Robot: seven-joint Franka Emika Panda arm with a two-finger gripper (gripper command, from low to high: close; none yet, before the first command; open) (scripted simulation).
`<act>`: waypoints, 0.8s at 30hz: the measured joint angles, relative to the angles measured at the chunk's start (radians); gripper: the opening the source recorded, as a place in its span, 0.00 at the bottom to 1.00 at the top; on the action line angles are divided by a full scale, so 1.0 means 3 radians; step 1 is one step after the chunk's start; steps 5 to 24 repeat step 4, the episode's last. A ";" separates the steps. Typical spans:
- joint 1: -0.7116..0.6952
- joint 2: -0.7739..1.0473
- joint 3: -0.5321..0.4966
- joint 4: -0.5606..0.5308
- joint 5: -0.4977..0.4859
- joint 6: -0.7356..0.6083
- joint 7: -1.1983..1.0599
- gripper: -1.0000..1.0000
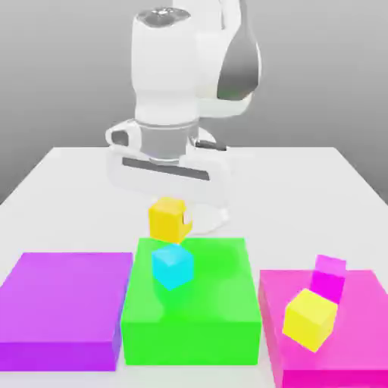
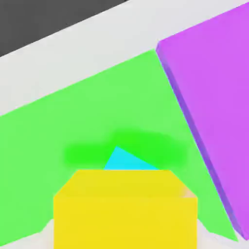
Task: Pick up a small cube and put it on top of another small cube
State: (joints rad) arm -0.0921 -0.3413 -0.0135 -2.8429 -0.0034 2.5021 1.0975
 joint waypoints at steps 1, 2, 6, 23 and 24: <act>-0.0002 0.0075 0.0002 -0.0028 0.0000 0.0104 0.0000 1.00; -0.0002 0.0075 0.0002 -0.0028 0.0000 0.0104 0.0000 1.00; -0.0002 0.0075 0.0002 -0.0028 0.0000 0.0104 0.0000 1.00; -0.0002 0.0075 0.0002 -0.0028 0.0000 0.0104 0.0000 1.00; -0.0002 0.0075 0.0002 -0.0028 0.0000 0.0104 0.0000 1.00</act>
